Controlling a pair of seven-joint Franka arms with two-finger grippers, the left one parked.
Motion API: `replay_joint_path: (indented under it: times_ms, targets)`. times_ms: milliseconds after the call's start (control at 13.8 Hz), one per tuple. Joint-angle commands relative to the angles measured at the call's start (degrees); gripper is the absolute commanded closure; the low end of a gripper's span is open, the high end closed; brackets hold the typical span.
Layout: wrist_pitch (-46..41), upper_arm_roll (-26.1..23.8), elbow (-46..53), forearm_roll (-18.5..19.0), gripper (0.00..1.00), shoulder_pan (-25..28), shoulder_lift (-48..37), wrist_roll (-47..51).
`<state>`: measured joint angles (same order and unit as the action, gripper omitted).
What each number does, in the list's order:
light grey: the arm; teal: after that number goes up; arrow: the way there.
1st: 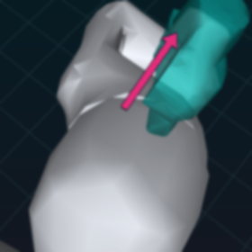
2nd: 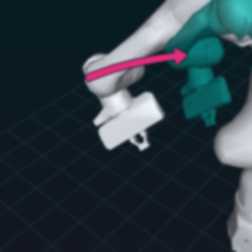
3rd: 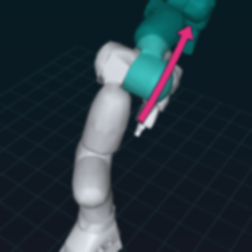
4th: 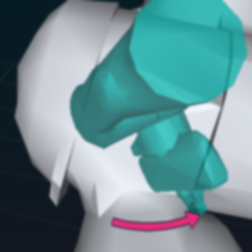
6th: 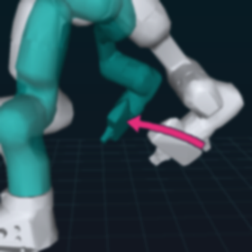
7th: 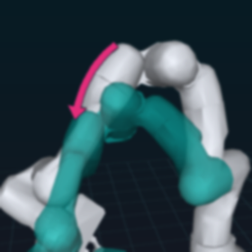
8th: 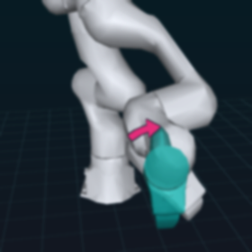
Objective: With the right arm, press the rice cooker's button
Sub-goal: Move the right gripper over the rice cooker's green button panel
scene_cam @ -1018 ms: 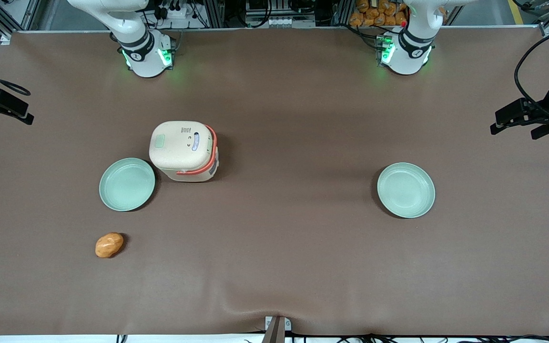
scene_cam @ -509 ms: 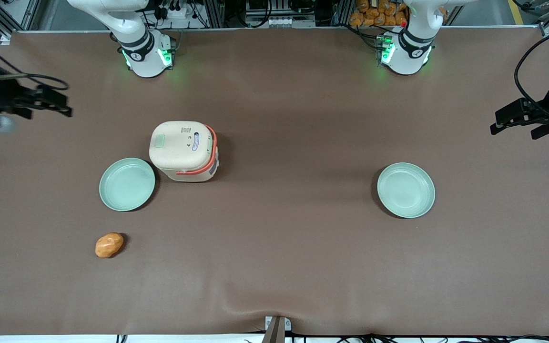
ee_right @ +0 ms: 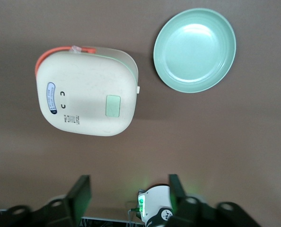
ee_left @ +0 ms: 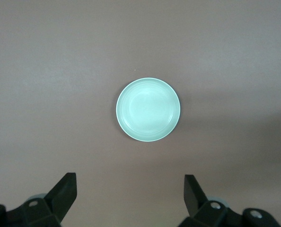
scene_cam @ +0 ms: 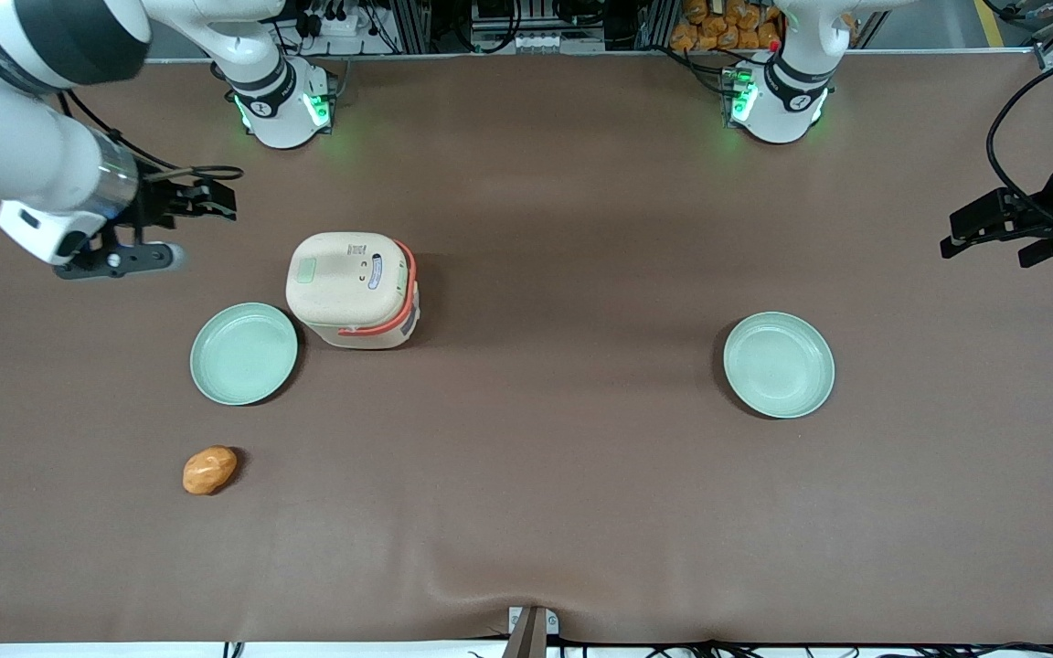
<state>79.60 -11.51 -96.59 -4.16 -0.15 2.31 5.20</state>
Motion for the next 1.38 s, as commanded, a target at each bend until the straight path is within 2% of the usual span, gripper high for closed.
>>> replay_joint_path:
  times_ms: [0, 436, 655, 1309]
  targets:
    - [1.5, -0.2, -2.1, -0.8, 1.0, -0.5, 1.2, 1.1]
    - [7.4, -0.3, -3.1, -0.8, 1.0, 0.9, 7.2, 1.3]
    - [13.0, -3.1, -8.1, -0.8, 1.0, 1.2, 7.3, 1.4]
    - [19.6, -4.0, -16.3, -0.8, 1.0, 1.5, 7.3, 2.3]
